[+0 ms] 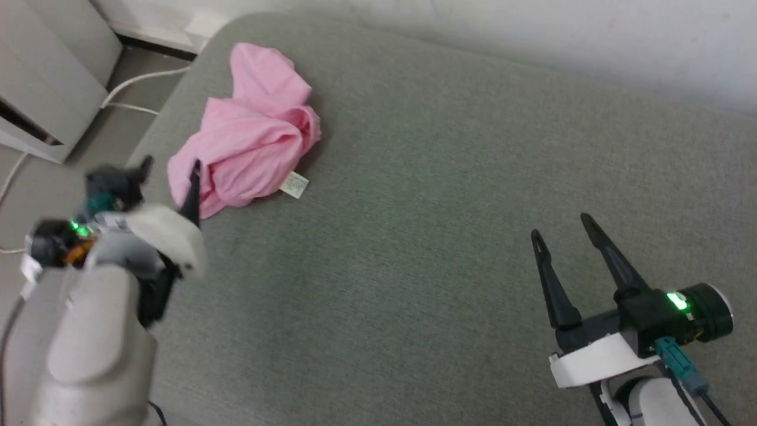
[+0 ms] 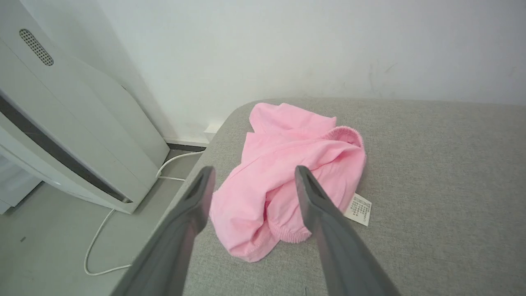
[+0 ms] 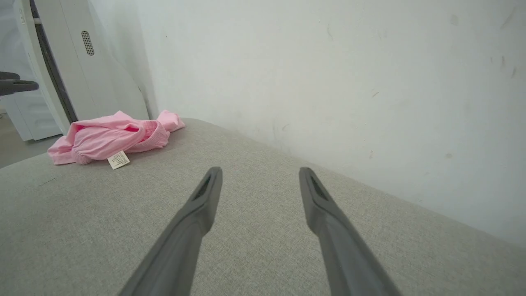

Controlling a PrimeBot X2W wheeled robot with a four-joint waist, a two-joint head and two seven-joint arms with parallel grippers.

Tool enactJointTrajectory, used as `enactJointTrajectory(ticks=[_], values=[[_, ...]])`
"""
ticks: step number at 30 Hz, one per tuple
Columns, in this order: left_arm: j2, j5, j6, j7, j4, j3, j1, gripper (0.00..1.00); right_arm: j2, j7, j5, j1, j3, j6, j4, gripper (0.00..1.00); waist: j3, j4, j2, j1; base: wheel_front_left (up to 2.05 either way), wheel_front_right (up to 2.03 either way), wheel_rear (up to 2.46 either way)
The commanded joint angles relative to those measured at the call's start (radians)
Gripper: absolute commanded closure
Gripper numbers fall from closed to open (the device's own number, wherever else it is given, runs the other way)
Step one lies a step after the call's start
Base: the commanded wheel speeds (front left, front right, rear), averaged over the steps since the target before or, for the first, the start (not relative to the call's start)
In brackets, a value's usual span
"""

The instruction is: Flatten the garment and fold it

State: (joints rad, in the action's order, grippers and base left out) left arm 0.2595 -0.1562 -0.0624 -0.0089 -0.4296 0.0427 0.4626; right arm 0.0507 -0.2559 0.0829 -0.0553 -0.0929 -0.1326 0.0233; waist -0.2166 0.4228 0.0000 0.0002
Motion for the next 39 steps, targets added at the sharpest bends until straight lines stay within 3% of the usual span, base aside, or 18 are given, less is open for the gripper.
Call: enactJointTrajectory(ticks=[1, 11, 16, 21, 23, 24, 29, 32, 39], values=[[0.036, -0.011, -0.019, 0.036, -0.052, -0.006, 0.076, 0.00, 0.001, 0.004, 0.014, -0.021, -0.002, 0.002, -0.020, 0.00, -0.112, -0.089, 0.0000, -0.0002, 0.00, 0.00, 0.00], [0.209, -0.120, -0.067, 0.420, -0.328, 0.087, 0.360, 0.00, 0.013, 0.019, 0.023, -0.059, -0.017, 0.002, -0.083, 0.00, -0.237, -0.203, 0.0000, -0.0002, 0.00, 0.00, 0.00], [0.282, -0.344, -0.068, 0.599, -0.325, 0.197, 0.387, 0.00, 0.010, 0.016, 0.022, -0.069, -0.019, 0.002, -0.082, 0.00, -0.274, -0.252, 0.0000, -0.0002, 0.00, 0.00, 0.00], [0.338, -0.531, -0.068, 0.758, -0.336, 0.211, 0.374, 0.00, 0.007, 0.010, 0.024, -0.069, -0.012, 0.002, -0.078, 0.00, -0.293, -0.271, 0.0000, -0.0002, 0.00, 0.00, 0.00], [0.336, -0.596, -0.068, 0.802, -0.353, 0.192, 0.365, 0.97, 0.006, 0.008, 0.025, -0.070, -0.009, 0.002, -0.074, 0.00, -0.293, -0.274, 0.0000, -0.0002, 0.00, 0.00, 0.00], [0.337, -0.617, -0.068, 0.819, -0.361, 0.186, 0.362, 1.00, 0.005, 0.007, 0.026, -0.071, -0.008, 0.002, -0.072, 0.00, -0.293, -0.274, 0.0000, -0.0002, 0.00, 0.00, 0.00], [0.349, -0.646, -0.068, 0.802, -0.376, 0.172, 0.357, 1.00, 0.004, 0.004, 0.026, -0.078, -0.002, 0.002, -0.057, 0.00, -0.271, -0.270, 0.0000, -0.0002, 0.00, 0.00, 0.00], [0.365, -0.635, -0.068, 0.735, -0.381, 0.167, 0.363, 1.00, 0.003, 0.001, 0.024, -0.080, 0.001, 0.002, -0.039, 0.00, -0.234, -0.265, 0.0000, -0.0002, 0.00, 0.00, 0.00], [0.398, -0.661, -0.068, 0.404, -0.232, 0.190, 0.390, 1.00, 0.000, -0.003, 0.023, -0.068, 0.060, 0.002, 0.015, 0.00, -0.099, -0.258, 0.0000, -0.0002, 0.00, 0.00, 0.00]])
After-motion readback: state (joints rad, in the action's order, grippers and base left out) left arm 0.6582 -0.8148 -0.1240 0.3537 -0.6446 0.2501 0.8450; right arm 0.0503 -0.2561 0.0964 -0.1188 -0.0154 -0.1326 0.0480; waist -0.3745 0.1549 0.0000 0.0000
